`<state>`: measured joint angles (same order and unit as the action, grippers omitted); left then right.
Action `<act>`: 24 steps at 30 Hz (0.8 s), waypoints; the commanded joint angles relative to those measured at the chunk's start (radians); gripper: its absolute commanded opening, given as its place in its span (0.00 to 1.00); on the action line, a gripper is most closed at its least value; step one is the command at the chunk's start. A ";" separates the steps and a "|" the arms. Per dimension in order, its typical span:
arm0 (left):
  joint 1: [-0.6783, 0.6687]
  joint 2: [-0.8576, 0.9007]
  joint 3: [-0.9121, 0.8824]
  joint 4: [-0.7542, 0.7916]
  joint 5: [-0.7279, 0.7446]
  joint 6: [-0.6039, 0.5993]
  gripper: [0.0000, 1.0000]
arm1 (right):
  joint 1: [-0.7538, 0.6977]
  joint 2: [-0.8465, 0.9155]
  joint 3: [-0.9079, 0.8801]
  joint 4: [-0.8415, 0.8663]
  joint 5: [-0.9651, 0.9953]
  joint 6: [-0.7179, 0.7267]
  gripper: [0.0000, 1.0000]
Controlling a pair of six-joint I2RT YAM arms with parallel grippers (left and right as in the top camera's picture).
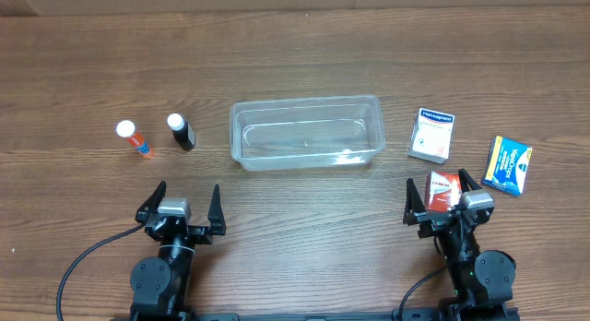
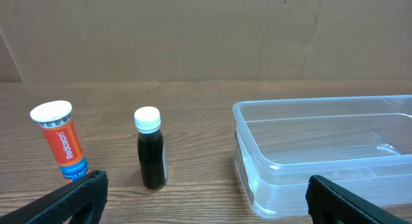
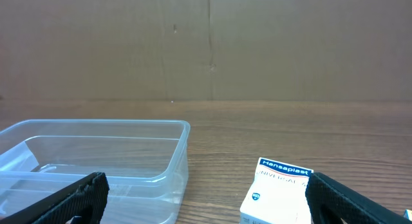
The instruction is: Pack container
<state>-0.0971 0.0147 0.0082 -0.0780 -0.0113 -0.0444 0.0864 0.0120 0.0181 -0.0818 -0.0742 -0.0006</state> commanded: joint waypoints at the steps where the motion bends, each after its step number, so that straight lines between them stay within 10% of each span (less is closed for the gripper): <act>1: 0.007 -0.010 -0.003 0.001 0.012 0.012 1.00 | -0.003 -0.008 -0.010 0.005 0.005 -0.004 1.00; 20: 0.007 -0.010 -0.003 0.001 0.015 0.009 1.00 | -0.003 -0.007 -0.010 0.006 -0.018 0.179 1.00; 24: 0.007 -0.010 0.005 -0.008 0.011 -0.143 1.00 | -0.003 -0.005 0.013 -0.028 -0.017 0.217 1.00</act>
<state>-0.0971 0.0147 0.0082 -0.0780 -0.0113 -0.0731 0.0864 0.0120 0.0181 -0.0849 -0.0822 0.1482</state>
